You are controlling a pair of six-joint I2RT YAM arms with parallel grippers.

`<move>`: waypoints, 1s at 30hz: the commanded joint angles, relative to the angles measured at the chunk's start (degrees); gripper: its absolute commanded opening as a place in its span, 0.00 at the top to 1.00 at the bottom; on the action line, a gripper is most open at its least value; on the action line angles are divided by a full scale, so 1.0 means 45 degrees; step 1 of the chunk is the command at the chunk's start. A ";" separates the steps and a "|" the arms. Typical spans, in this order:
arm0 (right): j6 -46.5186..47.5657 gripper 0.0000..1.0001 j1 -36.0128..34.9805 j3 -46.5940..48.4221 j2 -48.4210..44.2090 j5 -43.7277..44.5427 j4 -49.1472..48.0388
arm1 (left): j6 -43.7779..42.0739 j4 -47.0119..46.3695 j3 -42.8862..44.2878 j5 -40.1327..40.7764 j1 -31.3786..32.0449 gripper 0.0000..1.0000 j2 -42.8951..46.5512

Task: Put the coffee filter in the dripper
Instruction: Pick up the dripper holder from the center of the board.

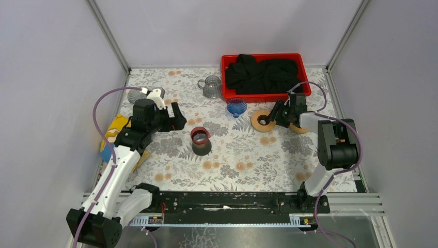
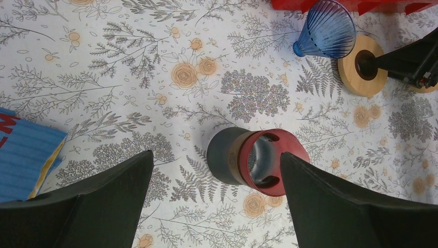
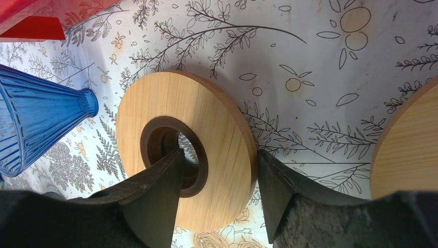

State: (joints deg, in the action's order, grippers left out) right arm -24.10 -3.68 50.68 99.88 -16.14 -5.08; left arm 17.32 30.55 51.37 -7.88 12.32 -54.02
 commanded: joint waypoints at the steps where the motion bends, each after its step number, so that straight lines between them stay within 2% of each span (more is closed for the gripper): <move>1: 0.0249 0.39 0.0028 0.0221 0.0163 0.0619 0.0695 | -0.0236 -0.0842 -0.0118 -0.0414 -0.0104 0.00 -0.0051; 14: 0.0662 0.39 -0.0546 0.0650 0.0386 0.2607 0.2002 | -0.0234 -0.0831 -0.0140 -0.0433 -0.0173 0.00 -0.0097; 30: 0.1195 0.42 -0.1297 0.1202 0.0559 0.2650 0.2588 | -0.0226 -0.0831 -0.0147 -0.0840 -0.0286 0.00 -0.0319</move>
State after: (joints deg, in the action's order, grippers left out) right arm -19.99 -8.47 55.33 101.03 -5.76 2.22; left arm 17.32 30.39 51.27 -10.04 11.64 -55.27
